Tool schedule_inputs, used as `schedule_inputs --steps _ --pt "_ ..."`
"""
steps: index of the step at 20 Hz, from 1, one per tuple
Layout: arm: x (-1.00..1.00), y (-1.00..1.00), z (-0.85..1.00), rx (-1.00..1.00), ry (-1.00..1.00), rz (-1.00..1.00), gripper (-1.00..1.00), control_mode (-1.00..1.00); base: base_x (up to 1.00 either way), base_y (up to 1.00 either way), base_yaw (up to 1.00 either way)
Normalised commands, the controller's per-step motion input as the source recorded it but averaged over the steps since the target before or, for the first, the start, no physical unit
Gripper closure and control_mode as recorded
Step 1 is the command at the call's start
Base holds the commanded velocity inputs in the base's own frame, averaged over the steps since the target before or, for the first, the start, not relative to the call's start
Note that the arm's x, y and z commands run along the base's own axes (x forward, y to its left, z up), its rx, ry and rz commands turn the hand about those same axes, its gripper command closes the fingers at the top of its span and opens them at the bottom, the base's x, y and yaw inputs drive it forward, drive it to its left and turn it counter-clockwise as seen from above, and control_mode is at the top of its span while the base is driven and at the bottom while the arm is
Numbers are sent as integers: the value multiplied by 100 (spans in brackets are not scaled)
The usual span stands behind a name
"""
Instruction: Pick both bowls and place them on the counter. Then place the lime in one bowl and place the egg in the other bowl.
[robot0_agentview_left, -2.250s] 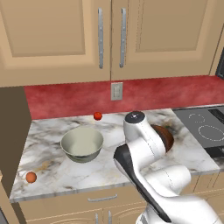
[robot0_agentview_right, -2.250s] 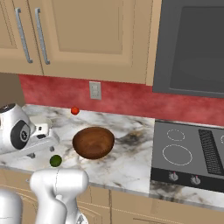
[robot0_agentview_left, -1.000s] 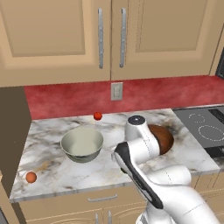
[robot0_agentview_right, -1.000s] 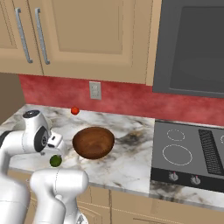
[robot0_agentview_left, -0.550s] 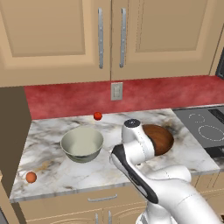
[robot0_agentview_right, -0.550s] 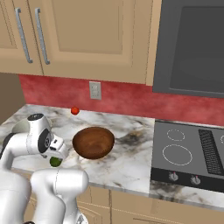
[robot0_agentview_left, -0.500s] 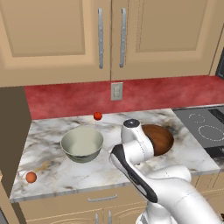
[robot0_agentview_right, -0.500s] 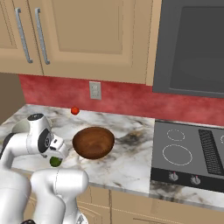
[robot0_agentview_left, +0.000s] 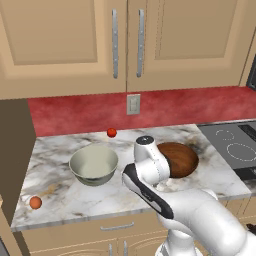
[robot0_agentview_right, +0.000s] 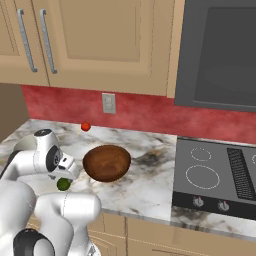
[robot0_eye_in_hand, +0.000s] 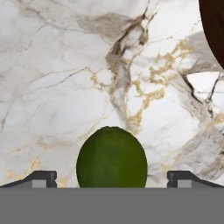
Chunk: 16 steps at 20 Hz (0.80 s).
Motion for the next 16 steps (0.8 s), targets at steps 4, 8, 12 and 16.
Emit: schedule_inputs --steps 4,8,12,16 --pt "-1 -1 -10 1 0 0 -100 -100 0 0 0" --pt "-7 -1 -11 1 0 0 -100 -100 0 0 0" --pt "-13 -2 -10 0 0 0 -100 -100 0 0 0" --pt "-15 -2 -10 0 0 0 -100 -100 0 0 0"
